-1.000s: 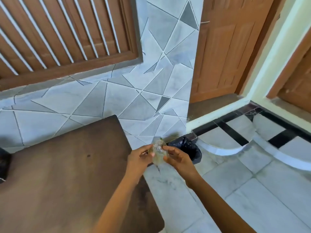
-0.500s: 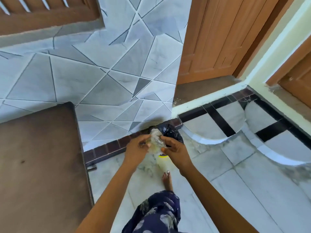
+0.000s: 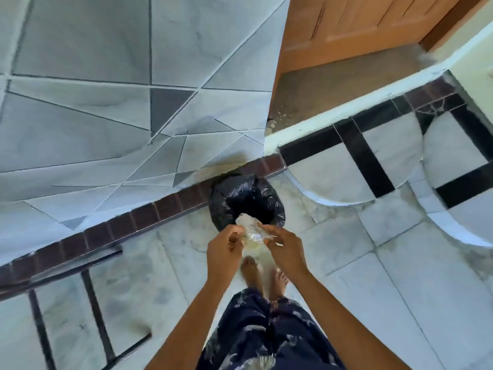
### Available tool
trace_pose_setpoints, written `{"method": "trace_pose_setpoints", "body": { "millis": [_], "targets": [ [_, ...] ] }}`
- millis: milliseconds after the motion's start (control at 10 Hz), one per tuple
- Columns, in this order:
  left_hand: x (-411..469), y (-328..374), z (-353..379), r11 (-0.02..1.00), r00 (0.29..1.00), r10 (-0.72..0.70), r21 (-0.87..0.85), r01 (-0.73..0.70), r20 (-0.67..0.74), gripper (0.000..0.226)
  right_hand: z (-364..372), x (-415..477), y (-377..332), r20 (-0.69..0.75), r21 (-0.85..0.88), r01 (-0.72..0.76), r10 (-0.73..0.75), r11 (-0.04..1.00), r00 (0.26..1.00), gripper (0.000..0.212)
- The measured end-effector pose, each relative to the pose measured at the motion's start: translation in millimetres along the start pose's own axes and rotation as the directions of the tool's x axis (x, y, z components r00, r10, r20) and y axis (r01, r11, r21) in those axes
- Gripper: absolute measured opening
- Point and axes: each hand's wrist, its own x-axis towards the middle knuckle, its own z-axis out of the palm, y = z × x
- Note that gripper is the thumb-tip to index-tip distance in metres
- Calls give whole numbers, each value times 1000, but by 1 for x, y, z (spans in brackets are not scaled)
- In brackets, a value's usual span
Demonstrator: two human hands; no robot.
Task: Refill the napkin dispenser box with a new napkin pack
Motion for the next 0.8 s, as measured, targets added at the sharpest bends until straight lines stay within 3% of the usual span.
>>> {"method": "trace_pose_setpoints", "body": {
  "millis": [200,300,400,500,600,700,800],
  "targets": [
    [132,-80,85,990,990,-116,69,122,-85,20,43,146,81,290,-251,69,7,966,957,54],
    [195,-125,133,975,987,-151,155,159,-59,22,67,219,126,387,-401,81,88,913,918,66],
    [247,-162,176,954,982,-153,277,117,110,22,92,279,166,453,-496,87,173,864,875,68],
    [288,-195,213,928,959,-191,358,106,211,21,121,322,201,458,-549,46,255,835,852,66],
    [315,-227,234,899,930,-305,383,211,204,27,142,347,220,455,-535,1,287,845,843,59],
    [333,-253,240,845,873,-421,456,280,245,29,154,363,228,518,-599,47,342,799,784,46],
    [332,-252,234,832,839,-454,479,279,300,33,157,363,225,524,-626,81,341,776,780,45]
  ]
}}
